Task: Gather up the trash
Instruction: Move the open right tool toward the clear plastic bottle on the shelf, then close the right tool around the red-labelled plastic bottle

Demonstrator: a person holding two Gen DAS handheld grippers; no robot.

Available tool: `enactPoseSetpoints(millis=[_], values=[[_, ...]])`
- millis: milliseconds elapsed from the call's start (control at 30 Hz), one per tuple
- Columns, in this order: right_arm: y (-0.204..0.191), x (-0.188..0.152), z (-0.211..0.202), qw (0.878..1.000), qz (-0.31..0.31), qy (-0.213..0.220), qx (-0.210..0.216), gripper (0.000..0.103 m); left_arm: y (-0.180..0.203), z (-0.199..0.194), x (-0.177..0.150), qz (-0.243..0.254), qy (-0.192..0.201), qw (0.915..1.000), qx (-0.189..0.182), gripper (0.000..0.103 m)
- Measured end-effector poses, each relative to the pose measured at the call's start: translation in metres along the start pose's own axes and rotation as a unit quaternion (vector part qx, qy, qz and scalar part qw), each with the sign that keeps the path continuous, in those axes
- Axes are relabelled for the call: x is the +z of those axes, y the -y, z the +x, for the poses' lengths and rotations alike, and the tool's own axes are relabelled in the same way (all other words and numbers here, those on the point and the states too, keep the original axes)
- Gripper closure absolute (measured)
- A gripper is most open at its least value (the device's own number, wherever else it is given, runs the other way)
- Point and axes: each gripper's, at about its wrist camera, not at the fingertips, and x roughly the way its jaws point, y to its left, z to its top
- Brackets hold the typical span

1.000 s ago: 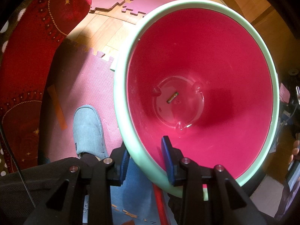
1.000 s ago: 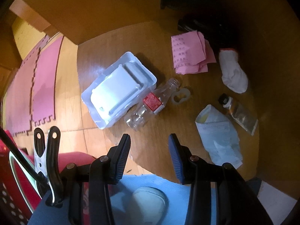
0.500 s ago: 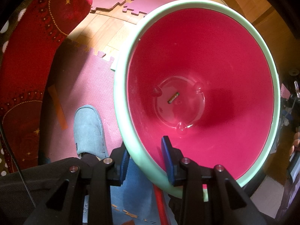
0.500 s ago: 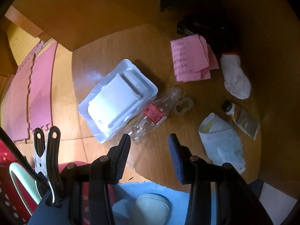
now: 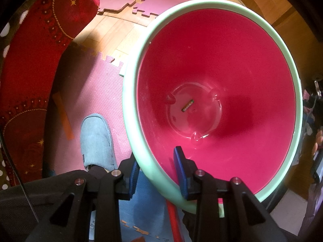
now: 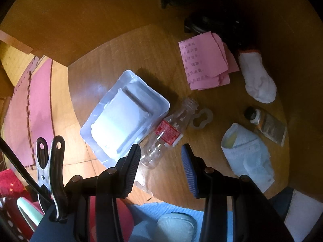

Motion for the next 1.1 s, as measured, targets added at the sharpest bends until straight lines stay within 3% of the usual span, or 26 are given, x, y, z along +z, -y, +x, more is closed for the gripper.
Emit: enactPoseSetpoints(millis=[467, 1100], values=[[0.017, 0.017, 0.017, 0.998, 0.068, -0.016, -0.002, 0.060, -0.001, 0.000, 0.001, 0.000, 0.000, 1.0000, 0.002, 0.069], [0.009, 0.029, 0.041, 0.997, 0.060, -0.028, -0.028, 0.060, -0.001, 0.001, 0.002, 0.000, 0.000, 1.0000, 0.004, 0.069]])
